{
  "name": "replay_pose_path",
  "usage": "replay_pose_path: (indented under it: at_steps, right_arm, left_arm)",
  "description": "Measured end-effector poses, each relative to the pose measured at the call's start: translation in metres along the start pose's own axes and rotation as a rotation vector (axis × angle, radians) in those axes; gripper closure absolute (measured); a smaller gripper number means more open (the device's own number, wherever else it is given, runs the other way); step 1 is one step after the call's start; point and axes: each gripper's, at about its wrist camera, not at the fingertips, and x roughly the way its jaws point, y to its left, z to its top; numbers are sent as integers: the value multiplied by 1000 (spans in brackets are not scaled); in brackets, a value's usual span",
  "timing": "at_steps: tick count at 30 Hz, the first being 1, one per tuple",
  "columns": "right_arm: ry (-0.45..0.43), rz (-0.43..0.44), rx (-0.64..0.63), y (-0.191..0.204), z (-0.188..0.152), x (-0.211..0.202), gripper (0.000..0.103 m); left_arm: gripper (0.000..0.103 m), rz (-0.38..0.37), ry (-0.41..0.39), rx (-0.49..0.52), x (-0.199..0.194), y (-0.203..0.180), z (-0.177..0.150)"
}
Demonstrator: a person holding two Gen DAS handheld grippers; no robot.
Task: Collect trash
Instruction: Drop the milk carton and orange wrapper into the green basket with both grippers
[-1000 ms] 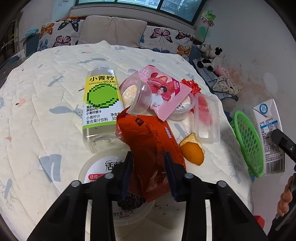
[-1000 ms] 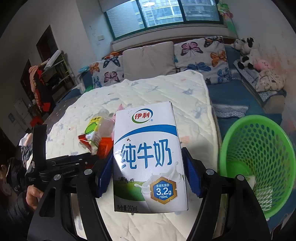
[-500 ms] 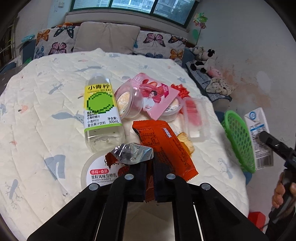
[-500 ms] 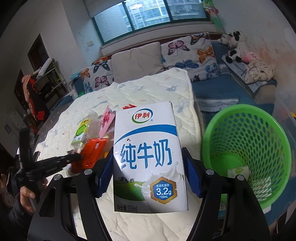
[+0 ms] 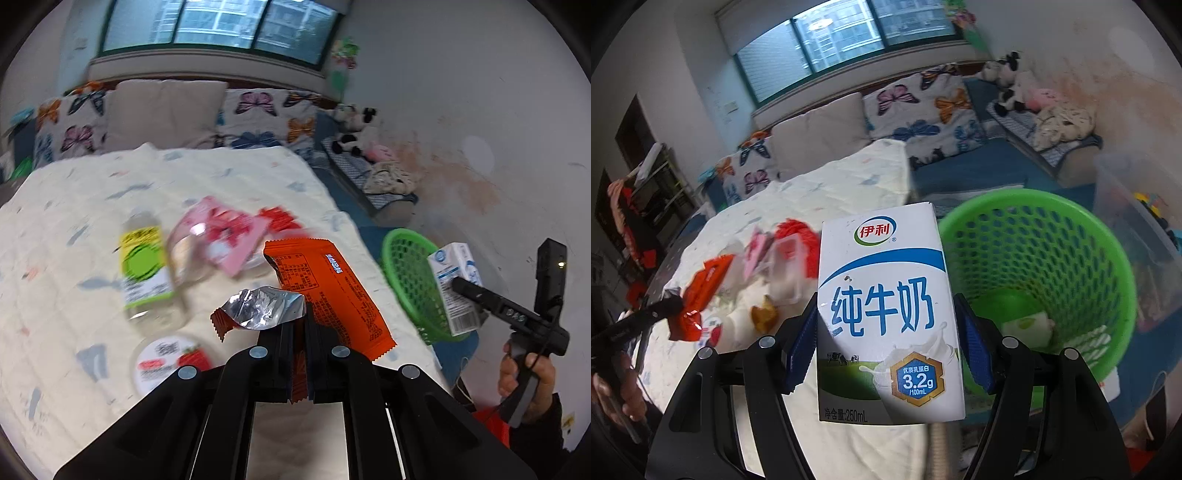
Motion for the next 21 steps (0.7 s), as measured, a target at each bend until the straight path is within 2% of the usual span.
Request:
replay_pose_path:
  at_steps: [10, 21]
  right_arm:
    - [-3, -84, 57, -56, 1, -2, 34]
    - [28, -148, 107, -106, 0, 20, 33]
  left_arm:
    - [98, -80, 30, 118, 37, -67, 30]
    - [98, -101, 73, 215, 81, -120, 49]
